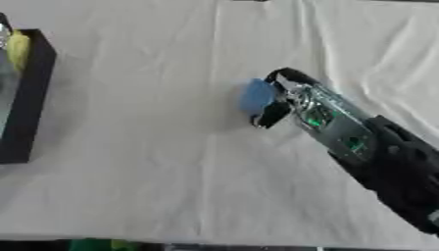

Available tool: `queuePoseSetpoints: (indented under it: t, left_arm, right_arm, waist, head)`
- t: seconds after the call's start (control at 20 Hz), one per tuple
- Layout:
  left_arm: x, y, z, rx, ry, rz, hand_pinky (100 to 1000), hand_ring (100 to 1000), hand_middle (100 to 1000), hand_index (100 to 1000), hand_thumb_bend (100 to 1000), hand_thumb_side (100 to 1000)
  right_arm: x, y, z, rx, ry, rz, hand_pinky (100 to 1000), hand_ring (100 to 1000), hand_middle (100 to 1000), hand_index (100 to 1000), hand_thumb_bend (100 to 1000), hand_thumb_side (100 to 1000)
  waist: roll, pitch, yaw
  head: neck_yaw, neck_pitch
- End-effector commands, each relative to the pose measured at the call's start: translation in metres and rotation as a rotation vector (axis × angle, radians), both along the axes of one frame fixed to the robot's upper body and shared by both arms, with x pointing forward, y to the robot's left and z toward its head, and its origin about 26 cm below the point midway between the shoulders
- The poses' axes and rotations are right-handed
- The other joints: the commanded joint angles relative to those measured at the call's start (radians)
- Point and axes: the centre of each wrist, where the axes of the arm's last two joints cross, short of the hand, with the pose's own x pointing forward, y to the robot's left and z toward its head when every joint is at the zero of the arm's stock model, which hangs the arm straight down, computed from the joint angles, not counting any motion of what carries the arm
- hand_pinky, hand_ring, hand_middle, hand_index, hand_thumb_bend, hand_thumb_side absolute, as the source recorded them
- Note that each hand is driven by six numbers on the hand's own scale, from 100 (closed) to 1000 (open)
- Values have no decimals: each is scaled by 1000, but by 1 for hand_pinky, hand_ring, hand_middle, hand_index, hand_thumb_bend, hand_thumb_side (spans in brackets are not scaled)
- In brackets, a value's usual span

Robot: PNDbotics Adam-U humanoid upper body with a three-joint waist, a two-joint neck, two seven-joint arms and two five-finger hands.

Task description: Pick up the objects with one hand, pass them to the other hand, and then place them into the box on the other side of the table.

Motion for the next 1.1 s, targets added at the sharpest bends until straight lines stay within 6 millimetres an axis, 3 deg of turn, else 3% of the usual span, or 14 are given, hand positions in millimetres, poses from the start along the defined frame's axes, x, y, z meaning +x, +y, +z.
queuePoseSetpoints:
  t: [0.05,0.6,1.1]
  left_arm:
    - [-1,1,6,26,-35,195,798,801,705,727,100,454]
    - [0,0,5,35,-33,191,797,801,707,727,100,451]
    - [0,1,2,40,-26,193,795,801,708,725,100,448]
  right_arm:
    - [-2,-4,-1,-11,23,-7,864,872,745,839,348,100]
    - [-3,-3,-1,9,9,-7,855,869,727,818,304,100]
    - [-8,-1,5,11,-50,-5,837,822,620,680,238,100]
  waist:
    - [7,-14,0]
    - [4,-14,2]
    - [2,-20,2]
  head:
    - [-3,-12]
    - [-5,-13]
    - [-1,-12]
